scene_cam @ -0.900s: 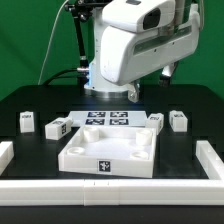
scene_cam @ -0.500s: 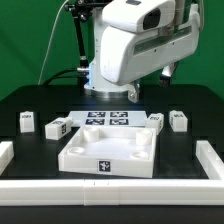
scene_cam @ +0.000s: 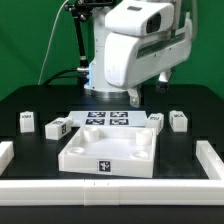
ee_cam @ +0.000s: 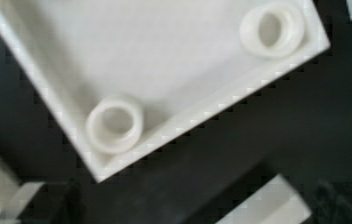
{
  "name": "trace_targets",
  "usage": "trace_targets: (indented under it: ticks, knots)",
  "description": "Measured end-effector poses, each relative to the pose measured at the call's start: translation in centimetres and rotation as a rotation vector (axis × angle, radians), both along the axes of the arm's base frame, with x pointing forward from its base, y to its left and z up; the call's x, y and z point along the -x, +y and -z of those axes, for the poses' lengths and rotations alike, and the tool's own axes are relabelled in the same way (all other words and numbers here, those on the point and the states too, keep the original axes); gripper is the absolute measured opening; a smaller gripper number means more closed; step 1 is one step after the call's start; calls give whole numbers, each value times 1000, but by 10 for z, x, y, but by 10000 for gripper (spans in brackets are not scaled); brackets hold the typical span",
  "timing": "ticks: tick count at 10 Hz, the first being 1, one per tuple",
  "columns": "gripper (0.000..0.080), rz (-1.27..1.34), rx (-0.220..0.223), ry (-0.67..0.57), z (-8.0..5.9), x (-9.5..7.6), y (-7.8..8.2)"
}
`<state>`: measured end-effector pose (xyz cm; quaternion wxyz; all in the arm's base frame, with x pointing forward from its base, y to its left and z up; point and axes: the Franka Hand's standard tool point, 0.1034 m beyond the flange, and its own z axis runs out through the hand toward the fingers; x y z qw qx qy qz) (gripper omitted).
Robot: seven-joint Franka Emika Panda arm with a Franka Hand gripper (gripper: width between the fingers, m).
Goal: Assemble one leg
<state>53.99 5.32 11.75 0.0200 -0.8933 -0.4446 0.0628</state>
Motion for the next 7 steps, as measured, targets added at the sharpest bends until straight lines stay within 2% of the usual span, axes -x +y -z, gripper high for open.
trace_targets:
  ticks: [3, 4, 7]
  knots:
    - [650, -179, -31, -16, 24, 22, -9]
    - [650, -179, -33, 29, 34, 29, -14]
    - [650, -176, -33, 30, 35, 28, -14]
